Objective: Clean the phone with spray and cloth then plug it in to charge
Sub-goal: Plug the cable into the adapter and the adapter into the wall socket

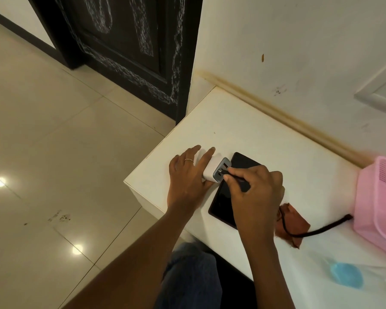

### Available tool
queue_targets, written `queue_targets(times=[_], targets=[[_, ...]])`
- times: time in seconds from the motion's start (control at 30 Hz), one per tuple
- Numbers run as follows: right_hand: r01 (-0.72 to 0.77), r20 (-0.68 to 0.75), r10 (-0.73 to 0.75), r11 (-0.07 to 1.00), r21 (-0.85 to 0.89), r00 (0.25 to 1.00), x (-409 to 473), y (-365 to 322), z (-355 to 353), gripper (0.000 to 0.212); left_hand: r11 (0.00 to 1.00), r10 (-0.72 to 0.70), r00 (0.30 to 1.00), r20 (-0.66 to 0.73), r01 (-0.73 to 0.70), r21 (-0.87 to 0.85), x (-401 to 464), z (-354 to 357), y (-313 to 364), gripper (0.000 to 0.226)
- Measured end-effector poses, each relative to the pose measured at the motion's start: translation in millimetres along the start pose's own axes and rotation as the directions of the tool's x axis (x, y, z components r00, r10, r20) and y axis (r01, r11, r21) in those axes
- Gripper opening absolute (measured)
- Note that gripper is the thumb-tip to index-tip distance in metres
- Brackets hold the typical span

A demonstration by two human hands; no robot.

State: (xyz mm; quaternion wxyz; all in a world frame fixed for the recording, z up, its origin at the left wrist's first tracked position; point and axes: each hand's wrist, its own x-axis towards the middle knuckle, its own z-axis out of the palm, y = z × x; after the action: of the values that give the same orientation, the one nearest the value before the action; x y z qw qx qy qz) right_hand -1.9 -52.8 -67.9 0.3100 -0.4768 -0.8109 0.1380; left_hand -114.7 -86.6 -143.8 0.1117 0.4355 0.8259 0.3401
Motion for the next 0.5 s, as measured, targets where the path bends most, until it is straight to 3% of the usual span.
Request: queue_targets(times=[0.5], targets=[[-0.038, -0.027, 0.032, 0.961, -0.275, 0.999, 0.6, -1.8, 2.2, 0.010, 0.994, 0.051, 0.998, -0.032, -0.048, 0.097, 0.3, 5.2, -4.4, 0.069]])
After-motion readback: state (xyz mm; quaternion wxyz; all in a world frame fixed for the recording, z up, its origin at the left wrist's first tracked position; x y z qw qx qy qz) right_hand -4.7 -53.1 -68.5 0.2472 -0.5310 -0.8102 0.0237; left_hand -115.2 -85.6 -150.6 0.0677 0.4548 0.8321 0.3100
